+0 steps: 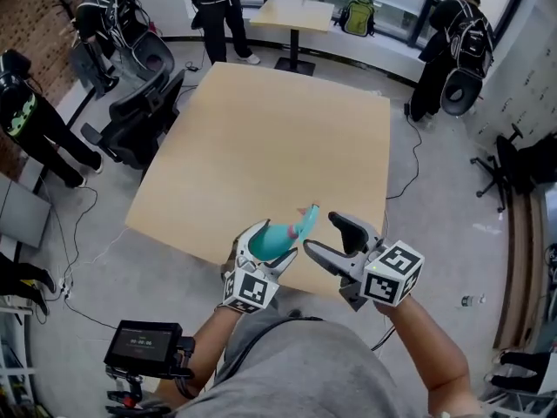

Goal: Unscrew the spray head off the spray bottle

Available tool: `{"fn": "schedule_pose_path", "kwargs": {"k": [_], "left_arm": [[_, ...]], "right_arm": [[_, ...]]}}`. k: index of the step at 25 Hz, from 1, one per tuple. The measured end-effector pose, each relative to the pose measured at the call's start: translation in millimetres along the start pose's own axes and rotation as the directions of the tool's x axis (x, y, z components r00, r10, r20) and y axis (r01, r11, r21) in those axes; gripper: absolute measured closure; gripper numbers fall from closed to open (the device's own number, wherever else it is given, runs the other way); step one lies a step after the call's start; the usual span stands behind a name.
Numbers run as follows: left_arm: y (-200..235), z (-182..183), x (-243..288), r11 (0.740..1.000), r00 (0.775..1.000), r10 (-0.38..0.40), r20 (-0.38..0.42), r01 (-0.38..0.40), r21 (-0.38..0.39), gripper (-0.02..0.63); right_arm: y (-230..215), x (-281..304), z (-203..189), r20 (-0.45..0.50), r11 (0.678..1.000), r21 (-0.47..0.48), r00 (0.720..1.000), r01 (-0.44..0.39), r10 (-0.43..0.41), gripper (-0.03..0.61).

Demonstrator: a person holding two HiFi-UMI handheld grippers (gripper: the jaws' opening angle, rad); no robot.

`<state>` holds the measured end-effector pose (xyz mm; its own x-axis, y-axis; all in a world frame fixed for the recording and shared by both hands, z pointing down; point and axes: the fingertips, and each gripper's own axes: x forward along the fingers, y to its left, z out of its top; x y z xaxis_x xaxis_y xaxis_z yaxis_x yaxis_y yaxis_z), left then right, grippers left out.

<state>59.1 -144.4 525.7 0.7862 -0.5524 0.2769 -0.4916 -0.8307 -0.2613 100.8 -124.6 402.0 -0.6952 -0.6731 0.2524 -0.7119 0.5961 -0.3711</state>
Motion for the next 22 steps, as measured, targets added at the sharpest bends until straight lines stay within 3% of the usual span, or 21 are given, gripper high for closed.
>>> {"fn": "schedule_pose_path", "kwargs": {"k": [2, 7, 11, 12, 14, 17, 20, 22], "left_arm": [[2.1, 4.2, 0.4, 0.997, 0.999, 0.054, -0.005, -0.053, 0.064, 0.236], [-8.0, 15.6, 1.1, 0.978, 0.994, 0.108, 0.001, -0.107, 0.178, 0.238], [-20.4, 18.7, 4.9, 0.971, 0.996, 0.087, 0.002, -0.085, 0.224, 0.238], [-22.2, 18.6, 5.3, 0.972, 0.997, 0.076, 0.004, -0.075, 0.221, 0.238], [-24.9, 20.9, 4.2, 0.984, 0.999, 0.038, 0.022, -0.041, 0.174, 0.238], [-33.2, 21.4, 0.7, 0.996, 0.994, -0.084, 0.070, 0.082, 0.026, 0.238], [-44.8, 20.9, -7.9, 0.959, 0.958, -0.252, 0.139, 0.266, -0.094, 0.236], [-51.6, 24.6, -15.8, 0.909, 0.910, -0.367, 0.194, 0.395, -0.131, 0.236]], "right_arm": [[-9.6, 7.3, -14.4, 0.026, 0.978, 0.202, 0.998, 0.055, -0.061, 0.238], [-23.8, 18.2, -31.7, 0.042, 0.926, 0.355, 0.988, 0.126, -0.150, 0.239], [-21.6, 24.0, -48.9, -0.073, 0.968, 0.195, 0.986, 0.159, -0.147, 0.260], [-19.7, 24.1, -51.0, -0.096, 0.977, 0.150, 0.985, 0.155, -0.142, 0.379], [-15.2, 23.9, -50.3, -0.116, 0.986, 0.088, 0.985, 0.140, -0.130, 0.419], [-3.2, 24.4, -47.4, -0.139, 0.995, -0.032, 0.985, 0.096, -0.100, 0.426], [17.7, 27.1, -48.8, -0.213, 0.979, -0.202, 0.977, -0.029, -0.015, 0.430], [32.3, 27.7, -48.8, -0.294, 0.941, -0.298, 0.954, -0.158, 0.067, 0.430]]}}
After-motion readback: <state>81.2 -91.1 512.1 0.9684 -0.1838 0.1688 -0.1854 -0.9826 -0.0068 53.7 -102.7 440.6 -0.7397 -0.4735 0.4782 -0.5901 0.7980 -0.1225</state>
